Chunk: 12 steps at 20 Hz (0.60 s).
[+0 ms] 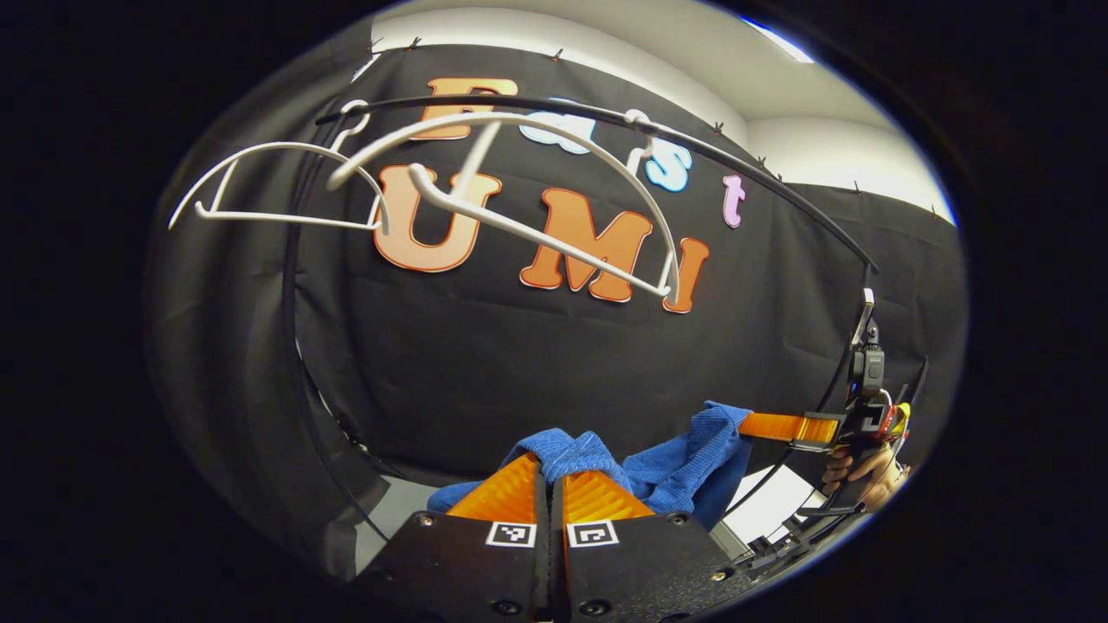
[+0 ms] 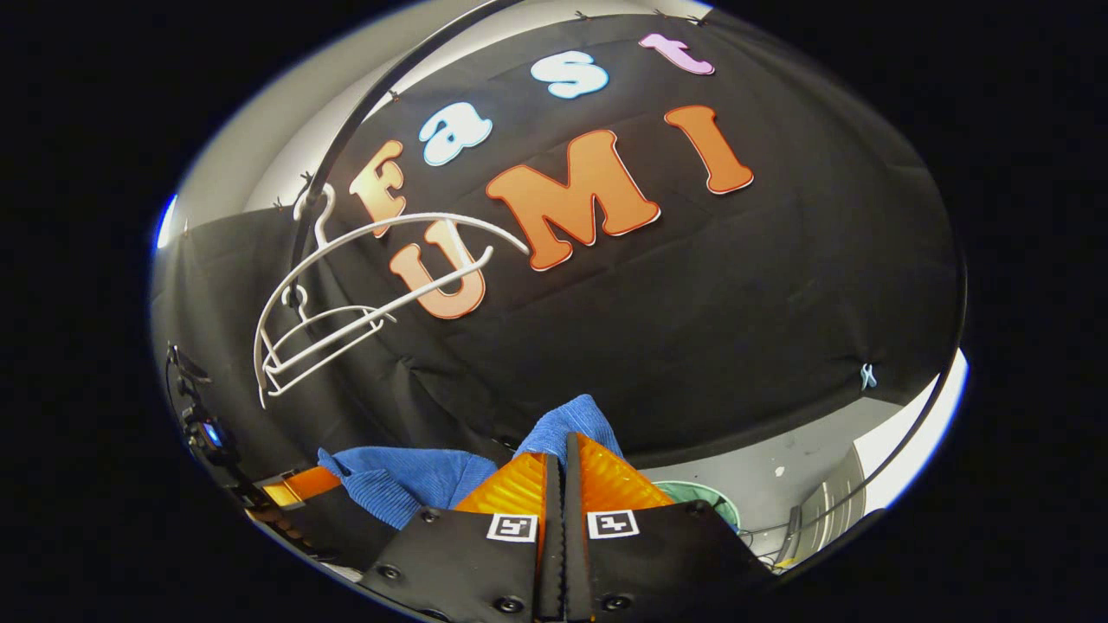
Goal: Grasp the clothes on the hanger with both hands and then place them into the laundry hamper below.
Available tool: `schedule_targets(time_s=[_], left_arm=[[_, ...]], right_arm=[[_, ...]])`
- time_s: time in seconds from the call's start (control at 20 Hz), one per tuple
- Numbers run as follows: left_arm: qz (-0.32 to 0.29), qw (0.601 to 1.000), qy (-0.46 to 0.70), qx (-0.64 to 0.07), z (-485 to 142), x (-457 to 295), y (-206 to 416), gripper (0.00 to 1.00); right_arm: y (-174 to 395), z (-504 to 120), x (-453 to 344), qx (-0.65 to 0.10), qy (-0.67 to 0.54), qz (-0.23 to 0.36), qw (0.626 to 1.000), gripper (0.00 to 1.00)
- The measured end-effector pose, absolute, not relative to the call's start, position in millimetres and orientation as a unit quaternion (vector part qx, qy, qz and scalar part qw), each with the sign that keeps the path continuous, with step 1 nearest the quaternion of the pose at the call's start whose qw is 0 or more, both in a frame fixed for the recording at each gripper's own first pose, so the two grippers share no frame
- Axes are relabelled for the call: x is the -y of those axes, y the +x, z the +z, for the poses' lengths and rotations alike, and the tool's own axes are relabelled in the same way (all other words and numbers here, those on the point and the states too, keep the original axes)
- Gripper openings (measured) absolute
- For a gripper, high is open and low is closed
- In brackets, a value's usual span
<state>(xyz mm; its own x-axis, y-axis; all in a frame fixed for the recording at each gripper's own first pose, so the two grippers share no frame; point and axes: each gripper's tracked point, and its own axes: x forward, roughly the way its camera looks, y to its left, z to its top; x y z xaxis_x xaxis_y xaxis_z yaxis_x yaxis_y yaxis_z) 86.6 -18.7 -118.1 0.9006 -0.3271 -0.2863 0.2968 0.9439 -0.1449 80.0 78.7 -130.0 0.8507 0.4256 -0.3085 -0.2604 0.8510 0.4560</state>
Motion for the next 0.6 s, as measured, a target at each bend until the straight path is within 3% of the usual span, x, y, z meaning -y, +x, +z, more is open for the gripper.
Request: schedule_targets(time_s=[0.6], left_arm=[[-0.180,0.959,0.000,-0.218,-200,73,127,0.00]], right_arm=[[92,-200,-71,-0.247,0.109,0.134,0.953,0.08]])
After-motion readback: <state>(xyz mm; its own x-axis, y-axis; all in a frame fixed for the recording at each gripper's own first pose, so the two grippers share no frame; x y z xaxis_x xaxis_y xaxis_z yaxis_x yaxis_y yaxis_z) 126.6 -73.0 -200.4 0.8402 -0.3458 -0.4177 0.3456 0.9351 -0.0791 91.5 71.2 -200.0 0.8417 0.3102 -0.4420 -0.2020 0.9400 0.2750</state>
